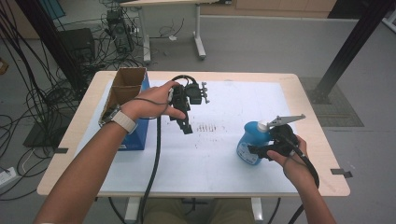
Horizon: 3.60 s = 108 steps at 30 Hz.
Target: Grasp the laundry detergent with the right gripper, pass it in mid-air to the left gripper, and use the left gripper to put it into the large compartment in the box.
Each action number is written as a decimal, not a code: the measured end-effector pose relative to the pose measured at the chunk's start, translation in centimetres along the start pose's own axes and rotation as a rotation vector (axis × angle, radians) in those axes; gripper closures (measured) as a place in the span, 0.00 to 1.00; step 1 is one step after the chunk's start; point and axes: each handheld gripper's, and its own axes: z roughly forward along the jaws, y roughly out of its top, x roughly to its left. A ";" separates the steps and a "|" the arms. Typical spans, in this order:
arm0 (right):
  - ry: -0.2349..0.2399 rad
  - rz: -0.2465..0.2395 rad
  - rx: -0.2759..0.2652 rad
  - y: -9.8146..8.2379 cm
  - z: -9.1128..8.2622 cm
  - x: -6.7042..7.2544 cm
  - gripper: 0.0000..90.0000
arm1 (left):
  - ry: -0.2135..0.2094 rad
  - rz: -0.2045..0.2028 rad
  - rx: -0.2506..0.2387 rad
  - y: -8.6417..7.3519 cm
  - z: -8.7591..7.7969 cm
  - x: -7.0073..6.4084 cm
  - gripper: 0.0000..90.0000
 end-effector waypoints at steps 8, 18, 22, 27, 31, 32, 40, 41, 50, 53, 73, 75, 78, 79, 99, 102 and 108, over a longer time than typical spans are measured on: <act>0.001 -0.005 -0.018 -0.1 0.1 0.1 0.24 | -0.003 -0.005 0.002 -0.1 0.1 0.1 0.11; -0.001 -0.005 -0.031 -0.4 0.3 0.0 0.24 | -0.005 -0.007 0.007 -0.2 0.3 0.1 0.11; -0.001 -0.006 -0.039 -0.5 0.4 0.0 0.25 | -0.005 -0.008 0.006 -0.3 0.4 0.1 0.11; -0.001 -0.009 -0.052 -0.6 0.4 0.0 0.25 | -0.004 -0.007 0.006 -0.3 0.4 0.1 0.11; 0.002 -0.010 -0.052 -0.6 0.5 0.0 0.25 | -0.006 -0.009 0.005 -0.3 0.4 0.1 0.11; 0.001 -0.009 -0.053 -0.7 0.5 0.0 0.25 | -0.006 -0.008 0.006 -0.3 0.4 0.1 0.11; 0.001 -0.010 -0.069 -0.9 0.6 0.0 0.26 | -0.006 -0.009 0.007 -0.3 0.4 0.1 0.11; 0.002 -0.009 -0.071 -0.9 0.6 0.0 0.26 | -0.006 -0.009 0.005 -0.3 0.4 0.1 0.11; 0.001 -0.015 -0.083 -1.0 0.6 0.0 0.27 | -0.007 -0.009 0.006 -0.3 0.4 0.1 0.11; 0.001 -0.012 -0.089 -1.1 0.6 -0.1 0.27 | -0.007 -0.011 0.004 -0.4 0.5 0.1 0.11; 0.001 -0.020 -0.113 -1.6 0.7 -0.4 0.27 | -0.009 -0.014 0.004 -0.4 0.5 0.1 0.11; 0.004 -0.022 -0.114 -1.6 0.7 -0.4 0.27 | -0.009 -0.015 0.003 -0.4 0.5 0.1 0.11; 0.005 -0.025 -0.118 -1.6 0.8 -0.3 0.27 | -0.009 -0.014 0.005 -0.4 0.5 0.1 0.11; 0.004 -0.025 -0.118 -1.6 0.8 -0.3 0.27 | -0.008 -0.014 0.004 -0.5 0.5 0.1 0.11; 0.005 -0.035 -0.132 -1.7 1.1 -0.3 0.28 | -0.011 -0.021 0.002 -0.7 0.6 0.2 0.11; 0.006 -0.038 -0.137 -1.7 1.1 -0.3 0.28 | -0.011 -0.021 0.002 -0.7 0.6 0.2 0.11; 0.005 -0.041 -0.136 -1.7 1.2 -0.2 0.29 | -0.011 -0.024 0.001 -0.8 0.6 0.2 0.11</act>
